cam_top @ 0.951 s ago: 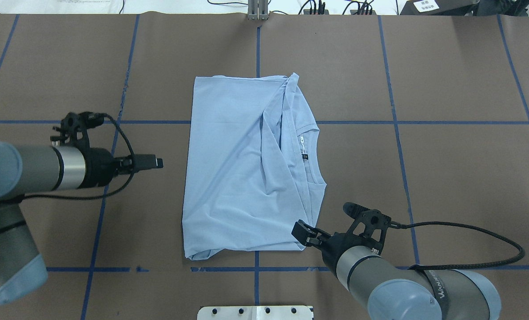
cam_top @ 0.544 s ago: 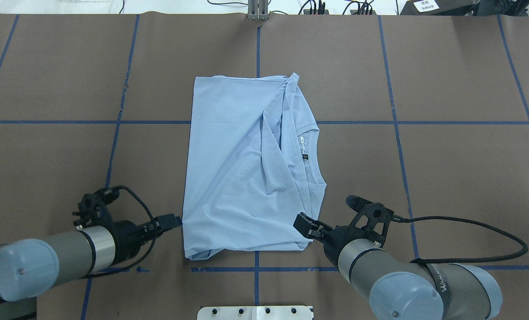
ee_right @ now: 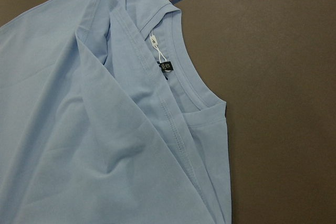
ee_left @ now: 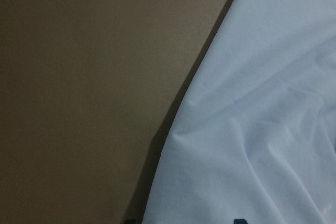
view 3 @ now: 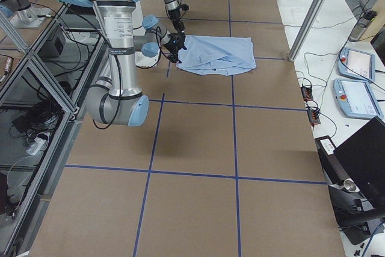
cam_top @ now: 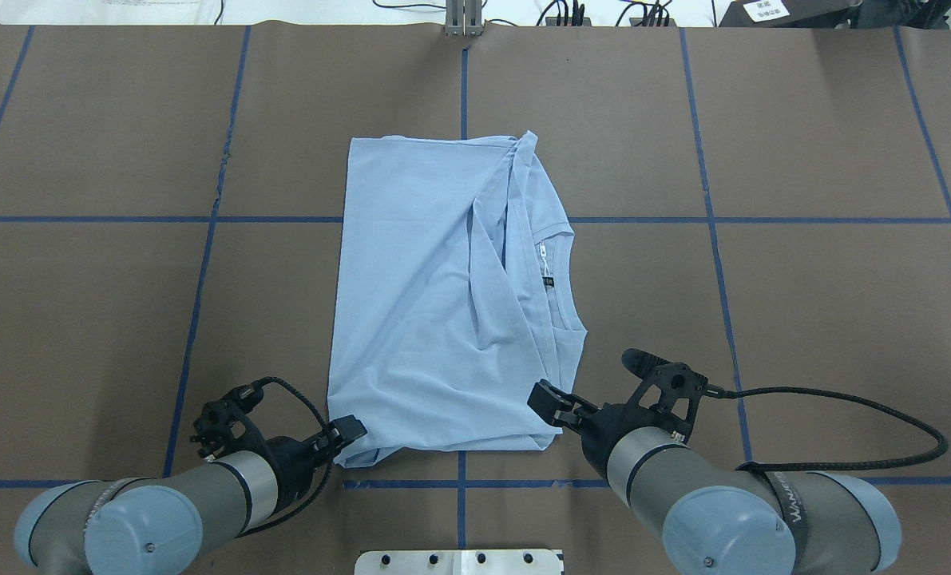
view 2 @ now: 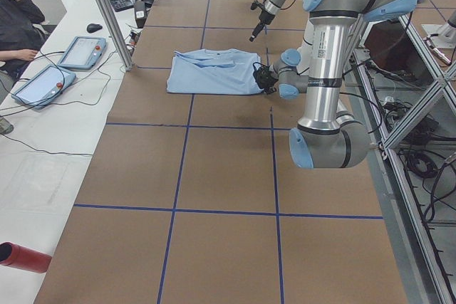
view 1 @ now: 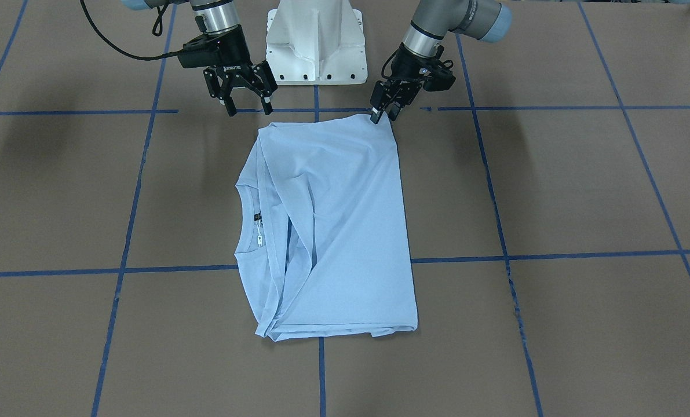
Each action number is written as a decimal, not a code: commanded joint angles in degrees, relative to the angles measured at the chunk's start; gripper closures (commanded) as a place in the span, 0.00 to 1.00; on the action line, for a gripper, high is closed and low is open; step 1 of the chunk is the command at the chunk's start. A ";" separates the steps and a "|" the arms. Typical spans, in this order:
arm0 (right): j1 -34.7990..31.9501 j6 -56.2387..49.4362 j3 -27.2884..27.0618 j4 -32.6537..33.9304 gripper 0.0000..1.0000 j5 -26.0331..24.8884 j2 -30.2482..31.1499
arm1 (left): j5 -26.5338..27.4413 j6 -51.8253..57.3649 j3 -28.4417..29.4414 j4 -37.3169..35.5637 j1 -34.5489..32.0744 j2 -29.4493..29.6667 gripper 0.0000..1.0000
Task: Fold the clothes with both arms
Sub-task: 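Lower the left gripper to the shirt edge nearest the robot beside the right gripper, then grasp the shirt's near edge with both grippers, then lift the near edge with both grippers and fold it away from the robot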
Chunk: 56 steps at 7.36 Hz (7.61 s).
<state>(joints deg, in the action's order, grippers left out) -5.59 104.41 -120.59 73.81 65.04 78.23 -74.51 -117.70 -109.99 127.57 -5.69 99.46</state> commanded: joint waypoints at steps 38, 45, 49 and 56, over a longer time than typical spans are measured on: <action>1.02 10.55 13.63 17.77 0.89 0.35 -12.75 | 0.33 -0.34 -4.62 -0.13 0.06 0.74 1.00; -0.73 10.37 1.66 21.87 1.00 3.84 -11.53 | -1.68 2.36 -13.34 -5.79 -0.20 -0.05 1.00; 2.16 11.43 -20.45 45.16 1.00 5.89 -12.04 | -10.12 2.82 -33.60 -28.75 -0.90 1.00 1.00; -17.76 0.02 16.72 24.13 1.00 11.42 -25.63 | -15.76 25.12 -6.87 -28.61 -22.58 15.57 1.00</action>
<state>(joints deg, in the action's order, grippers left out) -19.32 106.91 -112.93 103.25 75.33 55.95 -89.11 -96.53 -123.41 98.46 -24.12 112.27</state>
